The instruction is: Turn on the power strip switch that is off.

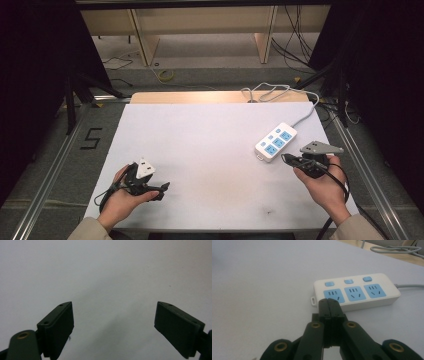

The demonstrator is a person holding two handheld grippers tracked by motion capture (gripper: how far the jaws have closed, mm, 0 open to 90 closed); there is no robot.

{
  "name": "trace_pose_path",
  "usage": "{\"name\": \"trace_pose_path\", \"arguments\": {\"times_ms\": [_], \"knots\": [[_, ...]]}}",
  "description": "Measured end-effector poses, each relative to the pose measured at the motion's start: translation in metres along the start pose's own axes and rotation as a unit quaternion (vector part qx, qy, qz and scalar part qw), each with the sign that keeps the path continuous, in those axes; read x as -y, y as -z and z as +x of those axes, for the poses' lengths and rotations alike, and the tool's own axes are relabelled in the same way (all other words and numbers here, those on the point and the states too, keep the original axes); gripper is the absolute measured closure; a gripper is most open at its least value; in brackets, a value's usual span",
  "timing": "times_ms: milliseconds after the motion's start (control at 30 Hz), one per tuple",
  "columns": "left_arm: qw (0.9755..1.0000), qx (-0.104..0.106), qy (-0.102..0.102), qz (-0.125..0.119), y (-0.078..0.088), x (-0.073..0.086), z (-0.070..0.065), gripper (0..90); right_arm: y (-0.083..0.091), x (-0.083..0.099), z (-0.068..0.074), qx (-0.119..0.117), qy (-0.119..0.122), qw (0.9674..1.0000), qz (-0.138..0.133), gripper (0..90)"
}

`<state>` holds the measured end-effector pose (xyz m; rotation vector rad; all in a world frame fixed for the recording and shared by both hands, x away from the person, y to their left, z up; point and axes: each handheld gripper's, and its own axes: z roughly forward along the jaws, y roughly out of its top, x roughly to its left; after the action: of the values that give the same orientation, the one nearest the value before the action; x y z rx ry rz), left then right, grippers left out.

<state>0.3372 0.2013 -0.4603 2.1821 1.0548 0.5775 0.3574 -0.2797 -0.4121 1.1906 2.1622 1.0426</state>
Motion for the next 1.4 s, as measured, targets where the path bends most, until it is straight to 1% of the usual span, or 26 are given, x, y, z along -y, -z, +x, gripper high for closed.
{"name": "trace_pose_path", "arguments": {"times_ms": [200, 233, 333, 567, 1400], "knots": [[1.0000, 0.001, 0.000, 0.000, 0.000, 0.000, 0.000, 15.6, -0.001, -0.004, -0.002, 0.004, 0.000, 1.0000, 0.001, 90.0], [1.0000, 0.001, -0.003, 0.002, 0.000, 0.000, 0.000, 15.6, -0.002, -0.004, -0.003, 0.004, 0.002, 1.0000, 0.001, 90.0], [1.0000, 0.001, 0.000, 0.000, 0.000, 0.000, 0.000, 15.6, -0.001, -0.007, -0.004, 0.007, -0.001, 1.0000, 0.000, 90.0], [1.0000, 0.001, -0.001, 0.000, 0.000, 0.000, 0.000, 15.6, -0.003, -0.012, -0.008, 0.010, -0.005, 0.9999, 0.001, 90.0], [1.0000, 0.004, -0.005, 0.003, -0.001, -0.001, -0.001, 15.6, -0.017, -0.025, -0.023, 0.025, -0.016, 0.9994, 0.019, 90.0]]}}
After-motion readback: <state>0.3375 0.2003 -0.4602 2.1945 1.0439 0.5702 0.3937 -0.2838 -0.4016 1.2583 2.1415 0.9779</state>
